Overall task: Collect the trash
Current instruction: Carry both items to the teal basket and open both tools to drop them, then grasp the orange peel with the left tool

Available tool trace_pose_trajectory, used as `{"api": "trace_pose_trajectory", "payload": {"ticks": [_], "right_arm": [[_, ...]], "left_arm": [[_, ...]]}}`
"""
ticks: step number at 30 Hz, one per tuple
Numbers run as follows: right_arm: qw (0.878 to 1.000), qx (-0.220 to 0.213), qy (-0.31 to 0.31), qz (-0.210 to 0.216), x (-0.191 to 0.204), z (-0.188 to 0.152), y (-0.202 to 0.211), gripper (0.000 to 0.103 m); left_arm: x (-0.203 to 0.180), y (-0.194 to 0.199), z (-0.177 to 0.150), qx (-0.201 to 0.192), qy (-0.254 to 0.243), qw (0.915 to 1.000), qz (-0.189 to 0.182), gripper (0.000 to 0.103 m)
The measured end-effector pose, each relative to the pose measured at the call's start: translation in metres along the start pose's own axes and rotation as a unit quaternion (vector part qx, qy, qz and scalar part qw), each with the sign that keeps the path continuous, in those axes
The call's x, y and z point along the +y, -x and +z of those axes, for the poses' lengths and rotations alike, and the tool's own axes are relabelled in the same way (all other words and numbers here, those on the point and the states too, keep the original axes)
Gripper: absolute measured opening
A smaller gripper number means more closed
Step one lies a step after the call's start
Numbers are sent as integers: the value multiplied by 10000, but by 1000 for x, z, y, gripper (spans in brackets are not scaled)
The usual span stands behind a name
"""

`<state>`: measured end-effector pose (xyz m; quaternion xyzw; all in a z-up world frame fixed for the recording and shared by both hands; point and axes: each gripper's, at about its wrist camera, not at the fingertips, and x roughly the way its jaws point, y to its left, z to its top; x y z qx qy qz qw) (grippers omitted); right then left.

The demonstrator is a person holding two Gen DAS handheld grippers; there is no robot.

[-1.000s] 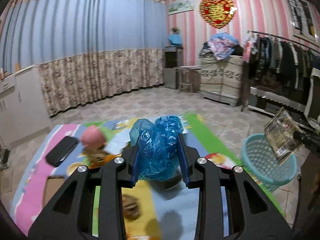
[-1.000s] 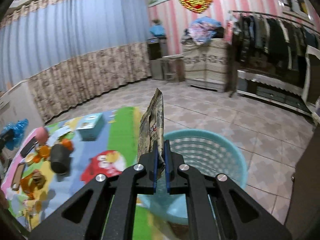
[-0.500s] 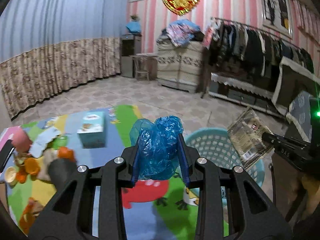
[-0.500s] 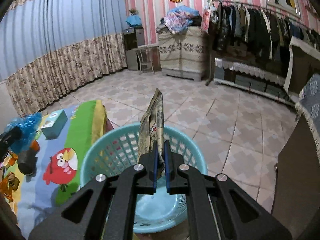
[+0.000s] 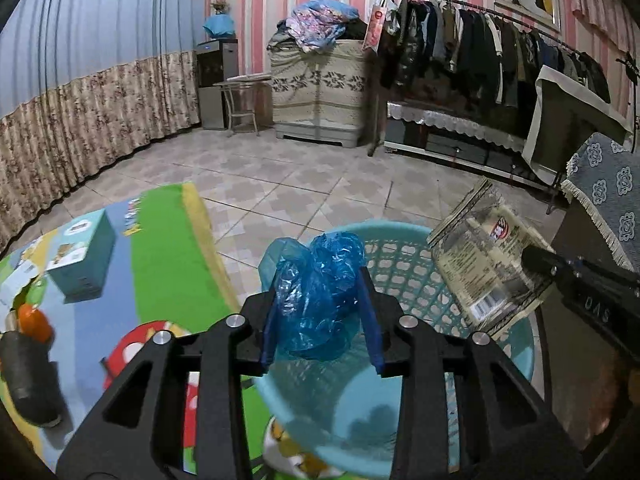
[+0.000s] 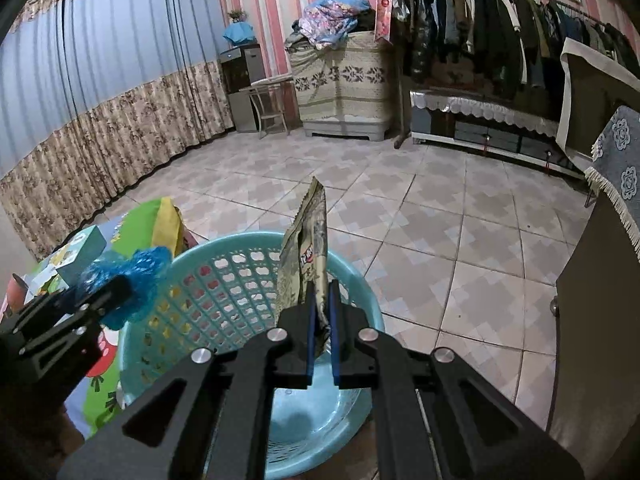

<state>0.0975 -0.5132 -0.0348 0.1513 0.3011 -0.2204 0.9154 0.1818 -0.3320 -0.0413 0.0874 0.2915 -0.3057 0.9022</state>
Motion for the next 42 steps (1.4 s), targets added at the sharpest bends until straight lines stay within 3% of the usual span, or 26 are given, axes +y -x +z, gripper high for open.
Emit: {"api": "trace_pose_trajectory", "payload": {"ticks": [1,7,13,16,18,20,21,24,27,32,42], "right_arm": [[10000,17,-27,19,-1,0,-1,6],[9999,90,-48,118,2,-1,-6,6],[9996,175,214,112,25,-5,-12,8],[9991,223,346,104,38,-8,-17,8],[9991,261,317,128,42,-9,-20,17],[9992,246,299,102,44,-11,-20,59],[9993,202,311,53,46,-12,-19,63],[9995,142,276,81,49,-13,-13,65],[9996,7,278,113,53,-15,-4,74],[9975,-199,627,264,87,-25,18,82],[9870,-382,1333,816,172,-53,51,83]], "left_arm": [[-1,-4,2,28,-14,10000,32,50],[12,-5,10,-19,129,9995,296,75],[38,21,10,-268,351,9964,722,90],[54,33,7,-293,429,9948,877,91],[62,41,5,-303,493,9942,911,91],[73,55,2,-353,600,9925,1001,93],[77,60,2,-369,640,9920,1025,94],[93,84,-1,-462,777,9893,1148,95],[109,110,-7,-575,882,9858,1308,97],[143,157,-26,-730,1019,9786,1631,97],[222,214,-88,-374,1306,9583,2513,97]]}}
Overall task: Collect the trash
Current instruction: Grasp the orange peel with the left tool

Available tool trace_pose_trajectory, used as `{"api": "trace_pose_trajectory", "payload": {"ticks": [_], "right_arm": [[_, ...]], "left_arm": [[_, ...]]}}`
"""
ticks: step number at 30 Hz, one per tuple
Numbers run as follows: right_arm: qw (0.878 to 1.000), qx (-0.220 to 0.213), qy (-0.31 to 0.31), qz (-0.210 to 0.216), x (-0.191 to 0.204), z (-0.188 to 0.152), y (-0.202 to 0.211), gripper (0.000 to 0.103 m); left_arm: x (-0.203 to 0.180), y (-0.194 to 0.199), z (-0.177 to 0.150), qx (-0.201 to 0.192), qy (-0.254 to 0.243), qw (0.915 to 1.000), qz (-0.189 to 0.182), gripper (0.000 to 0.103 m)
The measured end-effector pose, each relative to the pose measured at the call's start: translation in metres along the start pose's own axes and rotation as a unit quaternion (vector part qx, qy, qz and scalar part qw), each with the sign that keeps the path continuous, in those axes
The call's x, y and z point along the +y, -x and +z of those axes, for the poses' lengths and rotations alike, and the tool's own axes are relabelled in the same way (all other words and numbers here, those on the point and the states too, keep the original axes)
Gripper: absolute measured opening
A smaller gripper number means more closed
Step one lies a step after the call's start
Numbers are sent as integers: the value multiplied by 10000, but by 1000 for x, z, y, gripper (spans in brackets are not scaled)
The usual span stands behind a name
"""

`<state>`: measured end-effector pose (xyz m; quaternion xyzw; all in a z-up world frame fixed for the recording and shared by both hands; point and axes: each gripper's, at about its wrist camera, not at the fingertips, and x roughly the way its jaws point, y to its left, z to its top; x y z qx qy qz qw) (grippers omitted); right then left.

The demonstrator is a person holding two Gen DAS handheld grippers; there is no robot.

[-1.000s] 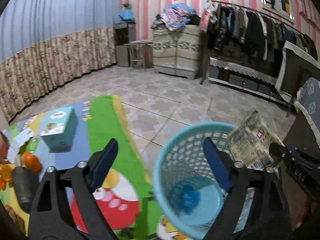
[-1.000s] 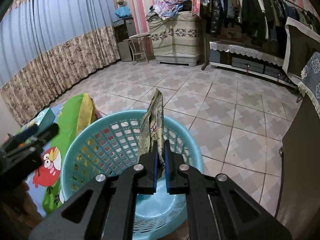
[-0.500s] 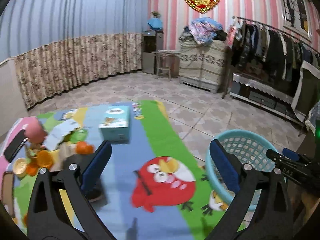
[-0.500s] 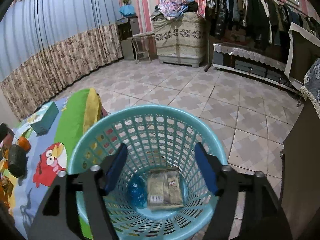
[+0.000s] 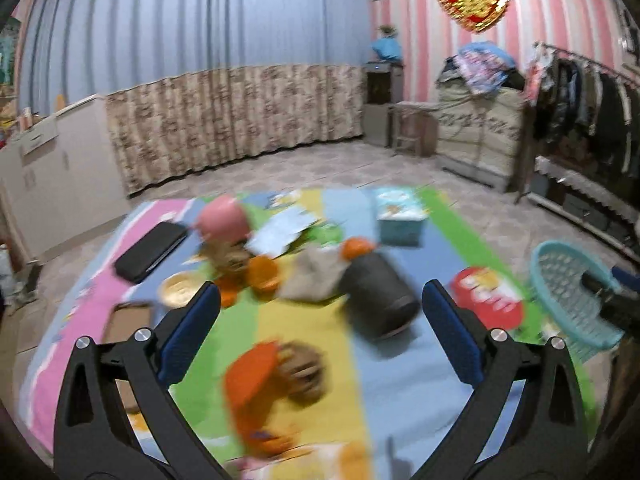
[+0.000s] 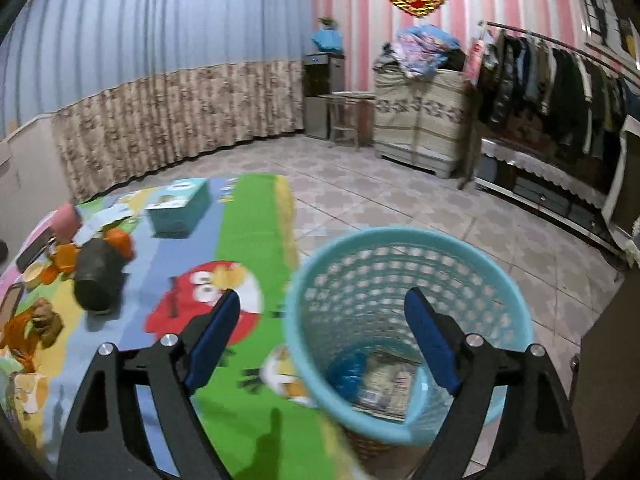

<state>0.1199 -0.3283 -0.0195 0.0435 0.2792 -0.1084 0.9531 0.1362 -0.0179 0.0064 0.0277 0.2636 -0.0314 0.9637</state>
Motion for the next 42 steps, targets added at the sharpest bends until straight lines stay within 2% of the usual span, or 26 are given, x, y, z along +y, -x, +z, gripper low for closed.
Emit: {"api": "trace_pose_trajectory", "payload": {"ticks": [4,8,11,17,19,21,22,27,34,42], "right_arm": [[9997,45,18,249,20,-5,1,83],[9991,234,90,336,39,-12,-4,83],[9987,331,115,369,50,-15,-6,83],[9973,398,104,605,73,-16,-6,83],[9970,423,181,626,82,-18,-6,83],[9963,459,225,686,91,-19,-8,83],[9958,476,233,745,97,-20,-6,83],[9936,444,369,973,131,-22,0,83],[9875,567,698,1291,183,-33,3,83],[9775,720,1206,1570,240,-51,2,83]], "left_arm": [[36,-5,-19,272,188,9994,99,97],[50,-11,-36,465,270,9985,55,97],[51,-16,-49,600,196,9980,18,88],[47,-26,-66,798,-36,9968,-95,58],[49,-33,-69,926,-37,9956,-165,32],[51,-37,-71,1025,-37,9945,-233,16],[52,-37,-72,1023,-47,9944,-244,13],[64,-31,-63,820,-43,9964,-212,6],[107,-21,-47,588,136,9982,50,6],[158,-14,-48,485,286,9975,429,6]]}}
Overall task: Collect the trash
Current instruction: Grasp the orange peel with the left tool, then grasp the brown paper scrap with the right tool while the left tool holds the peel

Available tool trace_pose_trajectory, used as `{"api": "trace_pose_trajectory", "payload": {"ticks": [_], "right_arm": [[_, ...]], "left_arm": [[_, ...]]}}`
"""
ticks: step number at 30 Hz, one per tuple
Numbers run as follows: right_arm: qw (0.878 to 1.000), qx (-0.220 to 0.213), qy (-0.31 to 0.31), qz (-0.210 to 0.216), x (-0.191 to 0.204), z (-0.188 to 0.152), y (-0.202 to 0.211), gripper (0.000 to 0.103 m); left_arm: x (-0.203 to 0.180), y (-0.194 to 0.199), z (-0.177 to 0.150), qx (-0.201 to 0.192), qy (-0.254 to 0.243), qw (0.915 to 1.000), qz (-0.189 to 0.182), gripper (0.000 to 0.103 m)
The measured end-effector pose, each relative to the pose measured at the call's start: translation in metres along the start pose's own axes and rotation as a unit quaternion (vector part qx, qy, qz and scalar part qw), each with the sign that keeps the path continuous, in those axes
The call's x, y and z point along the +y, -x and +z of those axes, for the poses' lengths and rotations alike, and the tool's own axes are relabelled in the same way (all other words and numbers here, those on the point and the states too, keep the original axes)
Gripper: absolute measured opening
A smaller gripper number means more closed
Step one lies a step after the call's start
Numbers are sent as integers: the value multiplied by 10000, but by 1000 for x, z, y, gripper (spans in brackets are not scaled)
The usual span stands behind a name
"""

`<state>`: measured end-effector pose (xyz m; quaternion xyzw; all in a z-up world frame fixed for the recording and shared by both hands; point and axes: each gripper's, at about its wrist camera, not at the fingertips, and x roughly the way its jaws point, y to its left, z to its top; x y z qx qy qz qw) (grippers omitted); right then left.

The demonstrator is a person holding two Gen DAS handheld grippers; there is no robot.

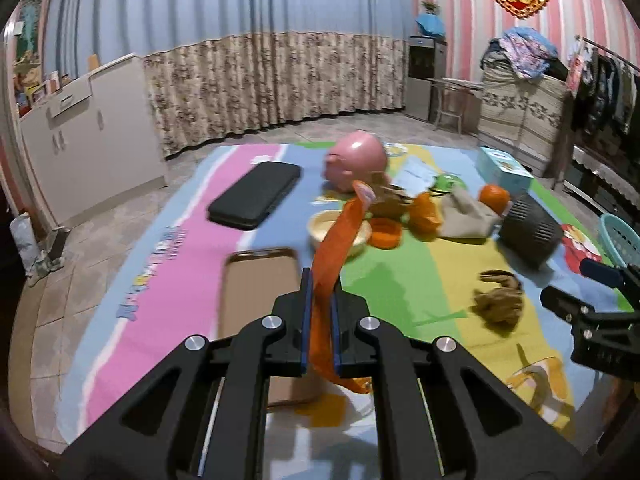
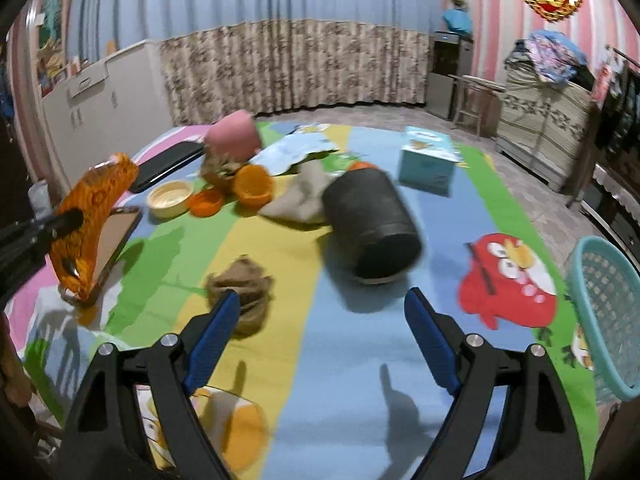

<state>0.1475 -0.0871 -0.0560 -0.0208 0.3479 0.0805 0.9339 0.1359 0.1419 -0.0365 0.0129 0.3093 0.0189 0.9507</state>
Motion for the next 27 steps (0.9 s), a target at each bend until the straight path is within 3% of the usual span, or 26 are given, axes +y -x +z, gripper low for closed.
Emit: {"api": "trace_pose_trajectory", "payload": {"ticks": [7,9,13,19,27], "right_arm": [[9991,341,238,62,25,3,-27,82],[9985,435,311,103,26,3,-33,74],[9964,546,465,463,32,4,-38,42],[9964,228,656,479,29,9,-16,41],[9988,-382,295,-22,-42,26,35,41]], "left_arm": [[32,-3,-6,17,211,9996,168,6],[36,-6,-8,37,242,9995,196,6],[41,-9,-8,66,317,9992,232,6],[32,-6,-4,9,258,9994,215,6],[-14,10,14,-201,-79,9998,11,6]]}}
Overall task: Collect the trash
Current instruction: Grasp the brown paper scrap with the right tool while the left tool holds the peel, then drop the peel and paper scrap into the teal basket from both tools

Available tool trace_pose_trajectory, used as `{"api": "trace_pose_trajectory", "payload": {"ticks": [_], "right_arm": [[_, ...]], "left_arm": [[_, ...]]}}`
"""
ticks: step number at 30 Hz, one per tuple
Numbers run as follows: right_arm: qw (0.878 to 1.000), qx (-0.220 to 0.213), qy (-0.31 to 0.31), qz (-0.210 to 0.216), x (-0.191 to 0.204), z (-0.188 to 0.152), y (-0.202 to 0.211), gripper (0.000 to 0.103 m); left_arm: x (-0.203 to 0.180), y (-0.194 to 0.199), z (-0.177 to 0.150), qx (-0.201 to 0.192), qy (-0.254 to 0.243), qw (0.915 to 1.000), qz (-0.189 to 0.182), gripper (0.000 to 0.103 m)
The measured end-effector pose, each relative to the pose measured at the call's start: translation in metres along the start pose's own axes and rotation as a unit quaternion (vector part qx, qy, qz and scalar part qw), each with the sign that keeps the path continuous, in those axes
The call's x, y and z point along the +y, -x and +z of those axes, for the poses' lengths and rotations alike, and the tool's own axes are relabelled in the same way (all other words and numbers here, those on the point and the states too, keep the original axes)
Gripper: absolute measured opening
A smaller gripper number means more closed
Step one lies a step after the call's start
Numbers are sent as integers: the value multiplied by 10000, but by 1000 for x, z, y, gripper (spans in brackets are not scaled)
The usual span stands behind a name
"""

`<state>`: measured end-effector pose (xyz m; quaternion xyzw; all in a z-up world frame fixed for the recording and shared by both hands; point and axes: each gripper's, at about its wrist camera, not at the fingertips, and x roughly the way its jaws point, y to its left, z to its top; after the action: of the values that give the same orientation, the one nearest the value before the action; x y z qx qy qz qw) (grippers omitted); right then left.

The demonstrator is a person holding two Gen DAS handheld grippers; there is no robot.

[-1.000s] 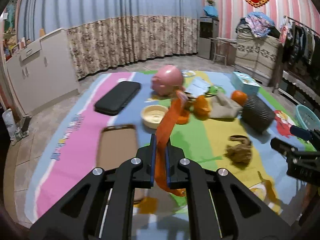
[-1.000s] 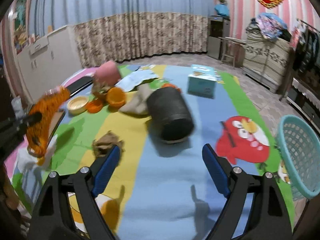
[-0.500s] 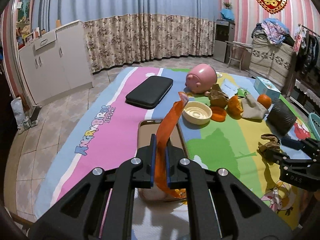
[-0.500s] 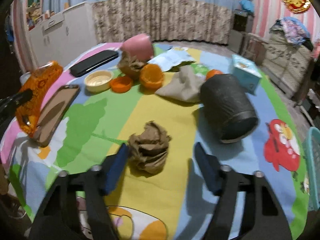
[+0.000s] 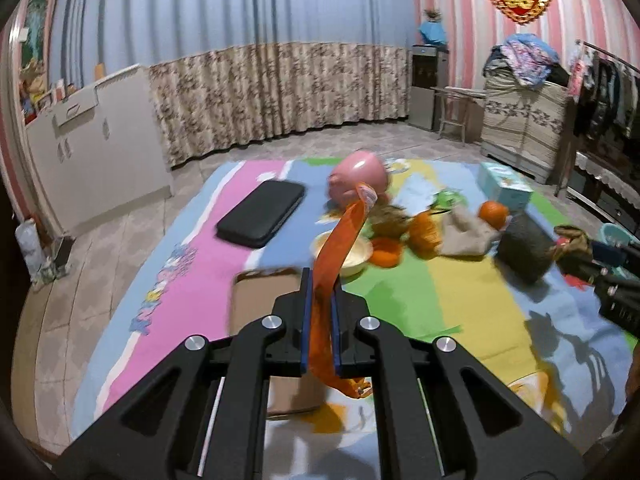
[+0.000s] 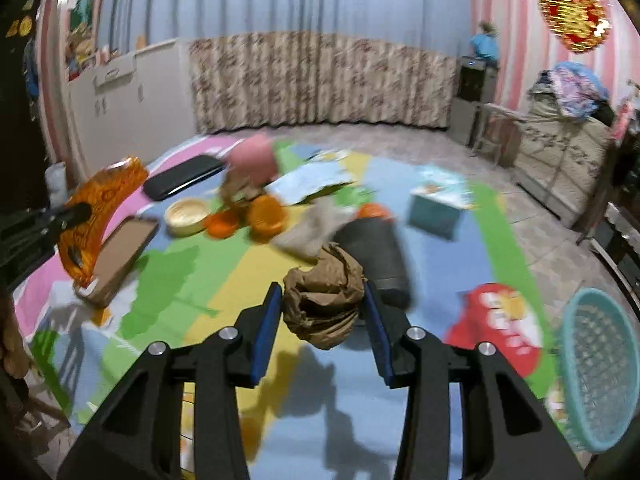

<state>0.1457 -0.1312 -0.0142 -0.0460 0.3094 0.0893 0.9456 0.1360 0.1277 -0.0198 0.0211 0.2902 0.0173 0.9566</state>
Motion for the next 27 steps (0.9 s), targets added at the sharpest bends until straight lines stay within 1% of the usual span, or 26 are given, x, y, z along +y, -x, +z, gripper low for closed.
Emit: {"api": "trace_pose_trajectory", "payload": {"ticks": [3,4,6,7,9,14,18,20,21,22,27], "right_arm": [[9991,-66,-258,-330,-45,-1,14,41],[9987,-76,-302,-404,-54,-2,16,41],[9966,-100,-475,-661,-88,-7,26,41],[9957,-105,-542,-738,-99,-9,28,41],[9921,-115,-785,-969,-134,-15,37,41],[9805,-114,-1246,-1514,-205,-30,54,41],[9680,-101,-1605,-1926,-255,-41,62,41],[9607,-53,-1777,-2133,-277,-50,62,41],[9577,-31,-1849,-2205,-286,-53,62,41],[9545,-8,-1945,-2261,-296,-58,62,41],[9451,20,-2246,-2374,-329,-70,61,41]], "left_arm": [[-31,3,9,-95,-97,9997,-208,6],[-42,5,11,-127,-119,9995,-264,6],[-63,6,16,-177,-174,9988,-418,6],[-78,6,19,-194,-216,9982,-530,6],[-102,5,23,-216,-268,9970,-693,6],[-176,2,31,-240,-465,9908,-1250,6],[-238,-2,34,-256,-699,9839,-1626,6],[-272,-5,37,-199,-782,9787,-1885,6],[-281,-7,38,-178,-802,9768,-1977,6],[-302,-8,38,-157,-852,9729,-2142,6],[-367,-10,33,-134,-1131,9614,-2506,6]]}}
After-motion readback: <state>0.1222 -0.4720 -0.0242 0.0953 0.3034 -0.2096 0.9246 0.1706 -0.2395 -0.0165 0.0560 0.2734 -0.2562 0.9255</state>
